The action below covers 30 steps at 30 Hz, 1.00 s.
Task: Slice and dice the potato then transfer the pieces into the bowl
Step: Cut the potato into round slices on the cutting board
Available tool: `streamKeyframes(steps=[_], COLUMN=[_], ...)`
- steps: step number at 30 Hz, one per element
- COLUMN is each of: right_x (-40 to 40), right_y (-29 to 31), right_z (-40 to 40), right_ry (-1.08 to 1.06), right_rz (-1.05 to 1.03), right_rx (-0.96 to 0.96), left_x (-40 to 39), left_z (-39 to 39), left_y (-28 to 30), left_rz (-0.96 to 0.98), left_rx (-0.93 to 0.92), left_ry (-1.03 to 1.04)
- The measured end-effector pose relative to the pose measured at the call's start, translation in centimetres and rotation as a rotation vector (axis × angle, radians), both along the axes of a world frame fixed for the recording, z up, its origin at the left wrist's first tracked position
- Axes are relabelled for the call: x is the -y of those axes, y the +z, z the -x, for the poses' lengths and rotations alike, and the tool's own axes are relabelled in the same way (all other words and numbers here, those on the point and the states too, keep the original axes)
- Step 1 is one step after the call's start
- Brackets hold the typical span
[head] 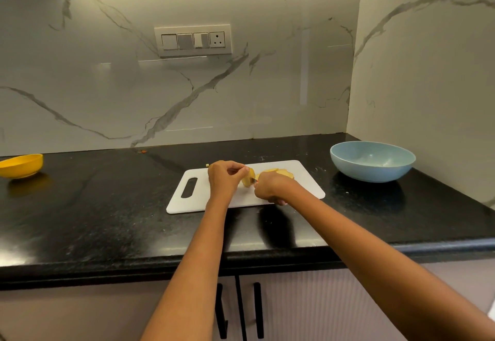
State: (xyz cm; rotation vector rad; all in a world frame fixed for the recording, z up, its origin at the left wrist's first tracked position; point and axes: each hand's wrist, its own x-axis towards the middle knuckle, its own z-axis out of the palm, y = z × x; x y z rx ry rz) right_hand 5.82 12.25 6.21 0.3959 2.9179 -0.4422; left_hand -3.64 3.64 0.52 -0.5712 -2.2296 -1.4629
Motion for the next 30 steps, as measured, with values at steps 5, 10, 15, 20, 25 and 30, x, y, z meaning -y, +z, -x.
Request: streamKeyframes(steps=[5, 10, 15, 20, 25, 30], right_x=[-0.2, -1.8, -3.3, -6.5, -9.3, -11.3], right_y=[-0.5, -1.5, -2.1, -1.6, -2.7, -3.3], right_z=[0.0, -1.1, -1.0, 0.9, 3.9, 5.0], right_ry=[0.007, 0.045, -0.037, -0.189, -0.324, -0.338], right_rz=[-0.024, -0.018, 0.095, 0.232, 0.310, 0.357], right_rx=[0.033, -0.018, -0.140, -0.398, -0.616, -0.580], left_x=[0.4, 1.4, 1.2, 0.8, 0.2, -0.6], left_z=[0.4, 1.2, 1.2, 1.3, 0.9, 0.7], left_y=[-0.2, -0.7, -0.8, -0.6, -0.5, -0.3], left_rz=[0.015, 0.030, 0.045, 0.116, 0.171, 0.291], left_rx=[-0.015, 0.012, 0.014, 0.039, 0.074, 0.083], left_ry=[0.028, 0.046, 0.022, -0.060, -0.112, -0.098])
